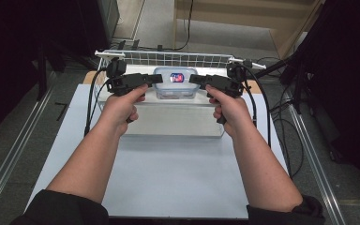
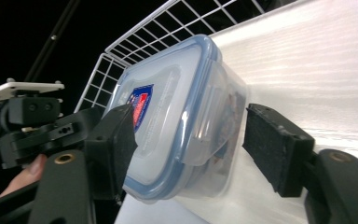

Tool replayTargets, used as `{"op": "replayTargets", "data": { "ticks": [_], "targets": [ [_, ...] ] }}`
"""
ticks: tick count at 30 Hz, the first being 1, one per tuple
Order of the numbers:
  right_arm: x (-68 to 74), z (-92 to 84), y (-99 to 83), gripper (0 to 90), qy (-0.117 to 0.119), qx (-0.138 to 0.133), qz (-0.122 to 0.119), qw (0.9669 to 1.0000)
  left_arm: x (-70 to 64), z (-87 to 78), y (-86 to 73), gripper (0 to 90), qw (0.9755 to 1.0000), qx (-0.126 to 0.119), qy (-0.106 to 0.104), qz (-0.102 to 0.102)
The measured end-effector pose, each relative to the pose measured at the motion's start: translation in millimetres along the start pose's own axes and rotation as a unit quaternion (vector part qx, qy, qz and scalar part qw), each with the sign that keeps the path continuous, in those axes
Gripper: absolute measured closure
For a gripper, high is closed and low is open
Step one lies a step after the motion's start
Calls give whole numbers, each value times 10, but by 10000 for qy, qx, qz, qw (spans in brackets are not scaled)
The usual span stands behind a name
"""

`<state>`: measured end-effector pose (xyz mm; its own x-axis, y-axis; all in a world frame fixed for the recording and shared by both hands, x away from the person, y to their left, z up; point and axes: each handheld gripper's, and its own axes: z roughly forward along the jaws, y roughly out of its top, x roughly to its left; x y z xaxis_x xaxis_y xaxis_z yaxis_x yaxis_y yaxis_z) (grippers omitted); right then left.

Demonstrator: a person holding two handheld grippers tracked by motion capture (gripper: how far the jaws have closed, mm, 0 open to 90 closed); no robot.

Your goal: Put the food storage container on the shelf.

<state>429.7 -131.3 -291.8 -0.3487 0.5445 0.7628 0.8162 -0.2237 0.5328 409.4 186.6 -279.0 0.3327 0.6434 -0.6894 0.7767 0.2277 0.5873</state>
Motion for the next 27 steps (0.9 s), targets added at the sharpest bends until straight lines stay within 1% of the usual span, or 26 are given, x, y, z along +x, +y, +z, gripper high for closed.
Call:
{"op": "replayTargets", "data": {
  "ticks": [1, 2, 3, 4, 5, 6, 7, 8, 9, 10, 11, 14, 18, 19, 21, 23, 25, 26, 27],
  "targets": [
    [0, 0, 0, 321, 0, 0, 0, 10000, -8, -11, -1, 361, 10000, -31, -25, 4],
    [8, -26, -1, 303, -33, -6, -50, 10000, -18, -25, -1, 350, 10000, -44, -22, 38],
    [8, -26, -1, 303, -33, -6, -50, 10000, -29, -41, -2, 350, 10000, -54, -4, 81],
    [30, -62, -9, 297, -62, -39, -127, 9999, -41, -57, -4, 342, 9999, -64, 20, 115],
    [30, -62, -9, 297, -62, -39, -127, 9999, -53, -73, -8, 342, 9999, -75, 39, 136],
    [57, -105, -24, 289, -105, -51, -234, 9997, -64, -90, -14, 330, 9998, -80, 75, 173],
    [74, -127, -34, 285, -141, -59, -286, 9995, -91, -130, -28, 326, 9995, -75, 132, 272],
    [74, -127, -34, 285, -141, -59, -286, 9995, -91, -130, -28, 321, 9995, -75, 132, 272],
    [110, -175, -60, 282, -171, -76, -400, 9990, -111, -150, -39, 319, 9993, -87, 163, 327],
    [131, -199, -75, 281, -186, -79, -454, 9988, -132, -169, -54, 314, 9990, -89, 186, 398],
    [131, -199, -75, 281, -186, -79, -454, 9988, -156, -189, -71, 314, 9987, -91, 208, 467],
    [176, -269, -138, 280, -230, -125, -589, 9979, -234, -230, -144, 305, 9973, -74, 257, 681],
    [197, -372, -247, 281, -241, -241, -691, 9970, -314, -288, -288, 297, 9960, -126, 168, 873],
    [197, -399, -276, 281, -229, -268, -695, 9970, -328, -305, -328, 294, 9953, -148, 180, 937],
    [187, -445, -338, 277, -216, -294, -754, 9965, -340, -337, -411, 289, 9936, -168, 244, 1091],
    [176, -489, -416, 272, -289, -341, -856, 9953, -337, -369, -510, 284, 9913, -181, 295, 1271],
    [148, -533, -527, 262, -346, -411, -1019, 9933, -311, -409, -668, 277, 9865, -242, 342, 1586],
    [126, -551, -588, 257, -365, -438, -1100, 9923, -297, -423, -732, 272, 9844, -258, 391, 1699],
    [110, -564, -639, 251, -376, -459, -1146, 9916, -271, -435, -829, 268, 9813, -297, 428, 1852]
  ]
}}
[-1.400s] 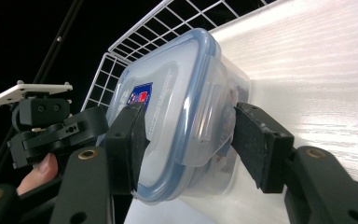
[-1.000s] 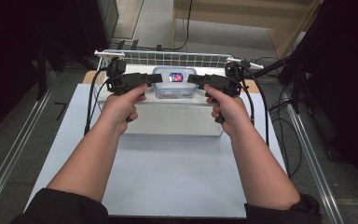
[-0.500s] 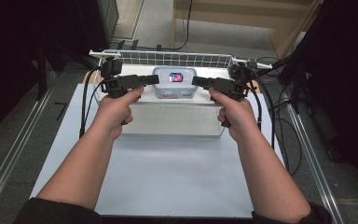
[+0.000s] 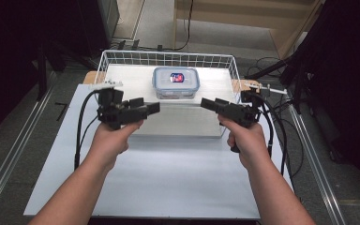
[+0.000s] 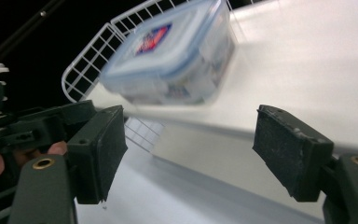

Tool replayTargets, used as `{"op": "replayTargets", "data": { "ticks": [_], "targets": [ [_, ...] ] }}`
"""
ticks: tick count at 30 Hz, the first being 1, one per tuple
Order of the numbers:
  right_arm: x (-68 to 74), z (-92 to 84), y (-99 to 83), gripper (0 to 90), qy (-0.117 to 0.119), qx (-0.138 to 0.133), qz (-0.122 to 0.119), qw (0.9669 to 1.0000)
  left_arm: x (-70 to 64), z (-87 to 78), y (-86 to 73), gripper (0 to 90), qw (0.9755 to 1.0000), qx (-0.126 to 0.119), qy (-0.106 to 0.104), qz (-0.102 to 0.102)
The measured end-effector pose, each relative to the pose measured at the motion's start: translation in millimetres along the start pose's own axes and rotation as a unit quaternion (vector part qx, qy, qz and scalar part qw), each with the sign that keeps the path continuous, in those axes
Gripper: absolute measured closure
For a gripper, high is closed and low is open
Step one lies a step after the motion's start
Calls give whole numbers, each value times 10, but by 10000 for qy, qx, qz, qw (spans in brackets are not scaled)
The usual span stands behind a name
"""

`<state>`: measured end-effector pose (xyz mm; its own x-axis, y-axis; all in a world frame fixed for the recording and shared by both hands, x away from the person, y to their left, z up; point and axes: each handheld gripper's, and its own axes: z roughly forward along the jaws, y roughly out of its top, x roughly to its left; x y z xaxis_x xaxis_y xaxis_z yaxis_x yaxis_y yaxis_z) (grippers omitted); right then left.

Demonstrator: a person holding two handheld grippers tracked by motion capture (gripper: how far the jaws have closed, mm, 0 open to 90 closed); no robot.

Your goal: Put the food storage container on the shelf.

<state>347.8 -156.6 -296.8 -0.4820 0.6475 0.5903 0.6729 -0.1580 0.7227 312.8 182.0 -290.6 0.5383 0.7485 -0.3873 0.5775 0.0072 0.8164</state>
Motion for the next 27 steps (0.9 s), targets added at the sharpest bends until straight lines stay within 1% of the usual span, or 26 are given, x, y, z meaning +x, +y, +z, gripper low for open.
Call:
{"op": "replayTargets", "data": {
  "ticks": [2, 3, 4, 5, 6, 7, 9, 11, 14, 15, 16, 17, 18, 19, 20, 21, 22, 23, 24, 25, 26, 27],
  "targets": [
    [-33, -38, -152, 239, -99, -52, -207, 9997, 3, -23, -232, 255, 9994, -15, 152, 297],
    [-53, -61, -239, 238, -157, -74, -301, 9994, 28, -29, -393, 249, 9988, 17, 225, 444],
    [-92, -87, -351, 230, -249, -107, -414, 9988, 48, -33, -490, 236, 9982, 33, 274, 527],
    [-118, -102, -422, 227, -277, -143, -479, 9984, 78, -40, -620, 218, 9974, 40, 351, 628],
    [-150, -121, -519, 224, -336, -166, -535, 9979, 115, -51, -739, 204, 9971, 55, 386, 656],
    [-186, -140, -613, 222, -415, -178, -609, 9971, 154, -63, -851, 189, 9972, 46, 379, 643],
    [-263, -179, -798, 218, -515, -193, -738, 9958, 229, -89, -1044, 183, 9967, 107, 461, 666],
    [-337, -212, -974, 210, -666, -221, -963, 9929, 288, -113, -1210, 178, 9955, 147, 547, 762],
    [-421, -256, -1210, 202, -882, -218, -1254, 9879, 360, -141, -1417, 177, 9940, 274, 681, 815],
    [-442, -267, -1285, 194, -972, -229, -1391, 9852, 390, -154, -1500, 175, 9932, 282, 731, 859],
    [-471, -282, -1382, 193, -1069, -264, -1586, 9812, 410, -167, -1570, 172, 9926, 288, 774, 888],
    [-491, -299, -1470, 192, -1135, -329, -1675, 9788, 424, -167, -1638, 171, 9917, 319, 847, 912],
    [-519, -321, -1576, 192, -1169, -440, -1724, 9771, 432, -159, -1675, 170, 9912, 401, 874, 913],
    [-548, -346, -1667, 193, -1179, -516, -1744, 9762, 444, -145, -1704, 164, 9905, 535, 868, 922],
    [-591, -367, -1791, 186, -1157, -643, -1791, 9749, 449, -128, -1717, 156, 9904, 580, 845, 923],
    [-617, -352, -1861, 151, -1144, -475, -1928, 9734, 448, -116, -1719, 152, 9904, 568, 846, 938],
    [-624, -328, -1880, 146, -1214, -162, -2198, 9678, 449, -111, -1714, 152, 9903, 539, 862, 949],
    [-618, -324, -1895, 153, -1394, -155, -2467, 9589, 451, -99, -1708, 152, 9913, 499, 833, 883],
    [-618, -329, -1889, 158, -1425, -263, -2480, 9578, 452, -97, -1704, 152, 9915, 501, 826, 869],
    [-623, -328, -1874, 156, -1358, -295, -2365, 9616, 455, -95, -1700, 152, 9914, 509, 834, 871],
    [-629, -324, -1859, 156, -1311, -309, -2262, 9647, 460, -96, -1698, 152, 9911, 522, 851, 880],
    [-629, -318, -1855, 156, -1298, -335, -2226, 9656, 464, -99, -1698, 151, 9912, 526, 856, 858]
  ]
}}
